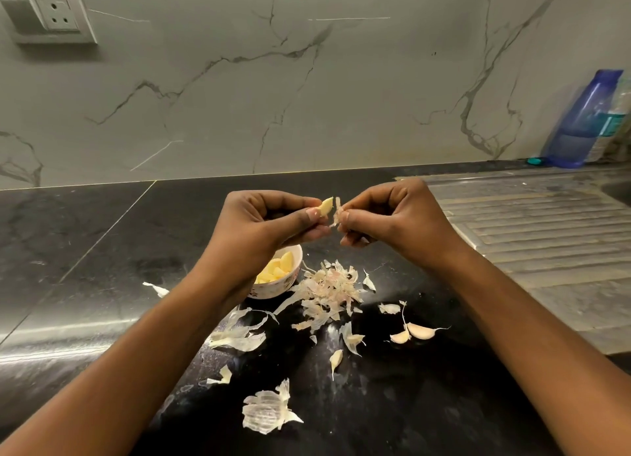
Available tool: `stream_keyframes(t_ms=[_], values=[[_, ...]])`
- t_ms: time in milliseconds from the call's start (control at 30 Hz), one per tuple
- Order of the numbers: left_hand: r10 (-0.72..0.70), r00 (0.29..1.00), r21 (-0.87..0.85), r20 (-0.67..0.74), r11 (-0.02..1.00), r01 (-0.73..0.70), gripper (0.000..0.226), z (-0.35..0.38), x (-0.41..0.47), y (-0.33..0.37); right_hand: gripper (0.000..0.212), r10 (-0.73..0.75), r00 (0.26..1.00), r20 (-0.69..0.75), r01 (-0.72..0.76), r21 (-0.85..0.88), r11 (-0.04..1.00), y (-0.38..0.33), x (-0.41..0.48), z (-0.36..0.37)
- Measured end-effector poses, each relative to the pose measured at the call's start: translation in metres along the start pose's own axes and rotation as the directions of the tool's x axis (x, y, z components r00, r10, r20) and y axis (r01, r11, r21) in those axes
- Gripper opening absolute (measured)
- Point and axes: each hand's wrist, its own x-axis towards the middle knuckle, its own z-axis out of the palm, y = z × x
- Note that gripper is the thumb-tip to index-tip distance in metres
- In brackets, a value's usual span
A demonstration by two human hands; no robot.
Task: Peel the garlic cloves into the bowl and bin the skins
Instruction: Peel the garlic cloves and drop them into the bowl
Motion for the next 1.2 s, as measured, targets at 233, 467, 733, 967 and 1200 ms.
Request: stream_keyframes(t_ms=[233, 467, 733, 967, 1200], values=[[-0.147, 0.989, -0.094, -0.020, 0.985, 0.144, 0.022, 0.0004, 0.0006, 0.0043, 0.016, 0.030, 0.995, 0.097, -0.021, -0.087, 0.996, 0.0033, -0.0007, 0.0015], [-0.151, 0.988, -0.033, -0.038, 0.988, 0.150, 0.027, 0.0016, 0.0008, 0.0047, 0.014, 0.033, 0.997, 0.071, -0.029, -0.056, 0.998, 0.0017, 0.0004, 0.0033], [-0.178, 0.981, -0.060, -0.081, 0.983, 0.173, 0.018, 0.0021, 0.0016, 0.0035, 0.013, 0.037, 0.995, 0.091, -0.035, -0.025, 0.999, 0.0018, -0.0007, 0.0039], [-0.175, 0.983, -0.042, -0.058, 0.984, 0.173, 0.017, 0.0045, -0.0009, 0.0043, 0.016, 0.046, 0.992, 0.117, -0.049, 0.026, 0.998, -0.0005, -0.0022, 0.0079], [-0.155, 0.986, 0.003, -0.057, 0.988, 0.156, 0.015, 0.0051, -0.0011, 0.0051, 0.019, 0.040, 0.996, 0.077, -0.039, -0.004, 0.999, 0.0047, 0.0003, 0.0085]])
